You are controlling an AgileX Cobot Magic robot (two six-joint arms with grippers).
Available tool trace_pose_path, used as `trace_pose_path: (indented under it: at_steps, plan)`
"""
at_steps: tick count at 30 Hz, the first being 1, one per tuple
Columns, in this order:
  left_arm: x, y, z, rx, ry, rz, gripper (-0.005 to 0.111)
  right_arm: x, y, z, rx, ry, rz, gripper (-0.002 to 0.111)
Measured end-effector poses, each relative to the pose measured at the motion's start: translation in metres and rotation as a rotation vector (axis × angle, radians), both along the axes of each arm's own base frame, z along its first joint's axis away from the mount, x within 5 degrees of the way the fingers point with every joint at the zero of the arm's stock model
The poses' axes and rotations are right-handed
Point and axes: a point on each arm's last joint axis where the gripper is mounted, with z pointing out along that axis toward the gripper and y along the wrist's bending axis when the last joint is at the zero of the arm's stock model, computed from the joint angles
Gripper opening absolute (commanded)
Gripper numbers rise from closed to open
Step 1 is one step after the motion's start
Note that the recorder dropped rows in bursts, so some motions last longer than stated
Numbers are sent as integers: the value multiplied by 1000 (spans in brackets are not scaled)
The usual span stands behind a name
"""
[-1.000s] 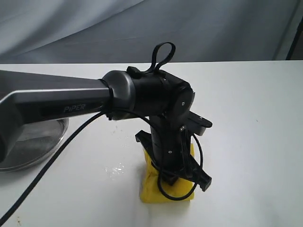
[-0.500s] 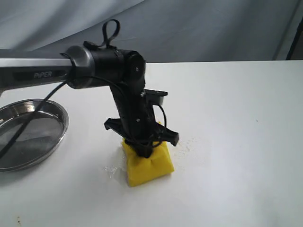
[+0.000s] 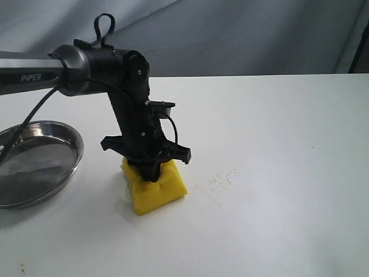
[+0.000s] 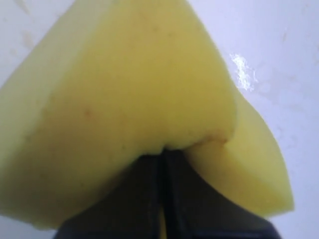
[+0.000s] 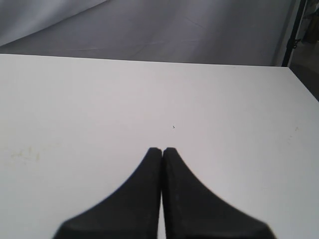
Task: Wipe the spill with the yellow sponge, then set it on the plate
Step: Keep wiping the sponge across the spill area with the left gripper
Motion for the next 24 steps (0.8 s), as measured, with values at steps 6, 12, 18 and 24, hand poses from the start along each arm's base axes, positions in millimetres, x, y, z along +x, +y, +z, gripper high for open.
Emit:
trace_pose_path:
  at_steps: [6,12,18,24]
  plan:
    - [-37,-39,0,58,23,-165,0,0,0,0,0,0,0,0]
    - [-83,-85,2,-38,92,-296,0,0,0,0,0,0,0,0]
    - [-107,-122,10,-121,23,-424,0,0,0,0,0,0,0,0]
    - [-76,-127,21,-122,-107,-416,0,0,0,0,0,0,0,0]
